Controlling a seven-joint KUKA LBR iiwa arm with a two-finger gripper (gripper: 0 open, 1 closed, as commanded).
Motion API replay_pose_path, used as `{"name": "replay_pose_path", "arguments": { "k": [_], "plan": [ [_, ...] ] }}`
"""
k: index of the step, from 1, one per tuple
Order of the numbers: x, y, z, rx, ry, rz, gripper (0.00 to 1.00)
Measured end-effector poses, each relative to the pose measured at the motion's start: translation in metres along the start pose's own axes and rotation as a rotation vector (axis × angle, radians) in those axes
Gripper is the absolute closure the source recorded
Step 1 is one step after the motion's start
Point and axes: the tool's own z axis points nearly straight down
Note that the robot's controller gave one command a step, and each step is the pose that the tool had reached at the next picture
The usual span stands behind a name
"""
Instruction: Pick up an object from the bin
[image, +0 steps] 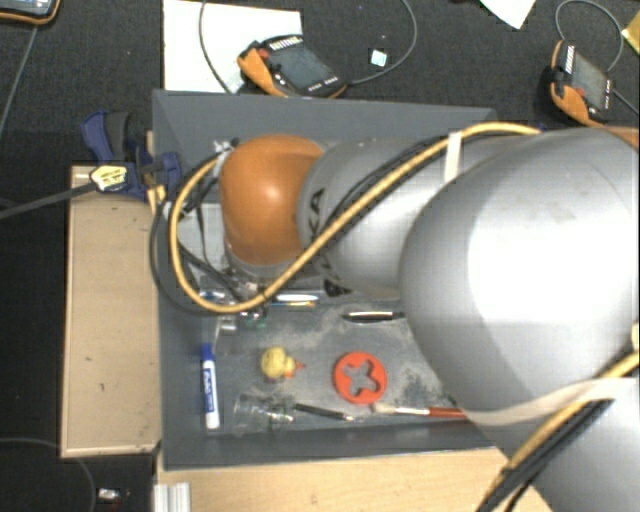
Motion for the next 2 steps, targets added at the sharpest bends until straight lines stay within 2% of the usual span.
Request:
{"name": "replay_pose_path", "arguments": {
  "k": [1,2],
  "plan": [
    [-0.0072,-0.0019,0.0296,-0.006,-0.017,0.04,0.0],
    [-0.0066,-0.0078,0.029,-0.005,-0.009,-0.015,1.0]
  ]
}}
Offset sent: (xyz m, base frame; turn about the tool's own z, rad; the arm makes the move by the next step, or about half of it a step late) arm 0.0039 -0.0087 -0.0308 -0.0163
